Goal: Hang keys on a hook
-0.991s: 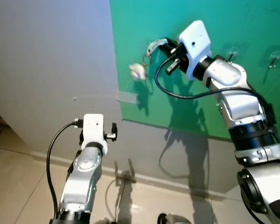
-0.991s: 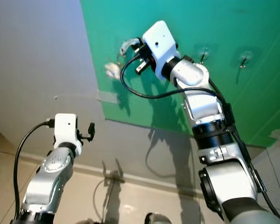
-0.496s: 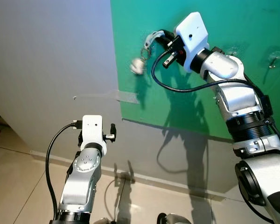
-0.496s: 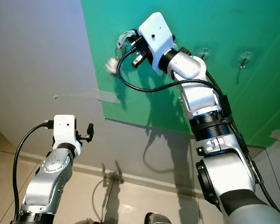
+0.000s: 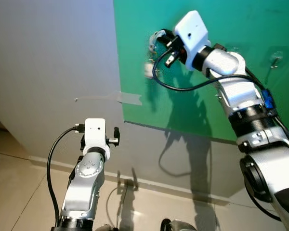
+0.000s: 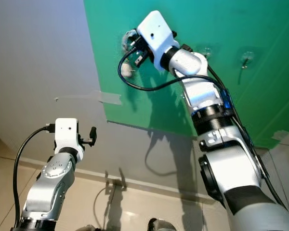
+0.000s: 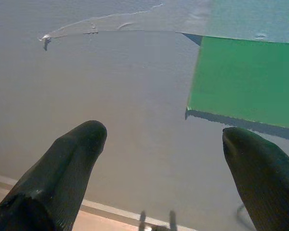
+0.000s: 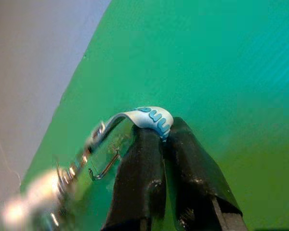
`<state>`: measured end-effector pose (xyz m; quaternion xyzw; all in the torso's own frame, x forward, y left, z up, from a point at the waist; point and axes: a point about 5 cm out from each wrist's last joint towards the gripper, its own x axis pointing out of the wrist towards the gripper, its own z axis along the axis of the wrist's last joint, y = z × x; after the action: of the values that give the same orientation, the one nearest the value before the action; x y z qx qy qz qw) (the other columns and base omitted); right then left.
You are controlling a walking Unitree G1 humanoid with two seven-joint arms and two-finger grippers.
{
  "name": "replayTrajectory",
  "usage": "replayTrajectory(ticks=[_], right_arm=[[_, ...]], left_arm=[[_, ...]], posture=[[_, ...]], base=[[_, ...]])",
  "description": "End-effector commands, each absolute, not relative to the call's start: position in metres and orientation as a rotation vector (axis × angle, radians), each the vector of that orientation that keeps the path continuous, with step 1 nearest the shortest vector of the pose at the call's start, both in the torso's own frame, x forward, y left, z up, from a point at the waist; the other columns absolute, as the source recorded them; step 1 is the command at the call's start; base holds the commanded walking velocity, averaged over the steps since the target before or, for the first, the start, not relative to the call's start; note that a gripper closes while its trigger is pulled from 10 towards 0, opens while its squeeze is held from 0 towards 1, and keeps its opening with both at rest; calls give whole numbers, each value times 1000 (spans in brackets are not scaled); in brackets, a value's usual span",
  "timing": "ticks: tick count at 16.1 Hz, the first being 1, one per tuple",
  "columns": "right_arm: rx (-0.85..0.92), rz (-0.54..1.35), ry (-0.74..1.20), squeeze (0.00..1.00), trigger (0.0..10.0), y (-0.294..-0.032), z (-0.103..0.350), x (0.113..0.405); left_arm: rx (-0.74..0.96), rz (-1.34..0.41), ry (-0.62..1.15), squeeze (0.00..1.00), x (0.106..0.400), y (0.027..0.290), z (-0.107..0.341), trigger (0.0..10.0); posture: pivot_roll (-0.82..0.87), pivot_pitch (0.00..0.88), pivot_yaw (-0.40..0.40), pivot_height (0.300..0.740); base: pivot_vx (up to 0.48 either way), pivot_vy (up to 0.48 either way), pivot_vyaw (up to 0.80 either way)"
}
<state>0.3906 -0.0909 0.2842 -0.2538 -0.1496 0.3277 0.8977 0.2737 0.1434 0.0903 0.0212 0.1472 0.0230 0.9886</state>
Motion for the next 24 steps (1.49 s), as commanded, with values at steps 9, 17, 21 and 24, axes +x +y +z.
replayTrajectory(ticks=[9,17,21,24], right_arm=[[-588,607,-259,0,0,-85,281,410],[-690,558,-244,0,0,-81,277,416],[-684,528,-261,0,0,-84,283,417],[-675,506,-318,0,0,-84,296,417]], left_arm=[[46,71,284,0,271,146,93,10000],[47,87,288,0,267,151,93,10000],[48,87,292,0,265,148,91,10000],[48,83,290,0,268,150,94,10000]], posture=[[-9,0,-34,740],[11,0,-41,740],[9,0,-36,740],[3,0,-34,740]], base=[[0,0,0],[0,0,0],[0,0,0],[0,0,0]])
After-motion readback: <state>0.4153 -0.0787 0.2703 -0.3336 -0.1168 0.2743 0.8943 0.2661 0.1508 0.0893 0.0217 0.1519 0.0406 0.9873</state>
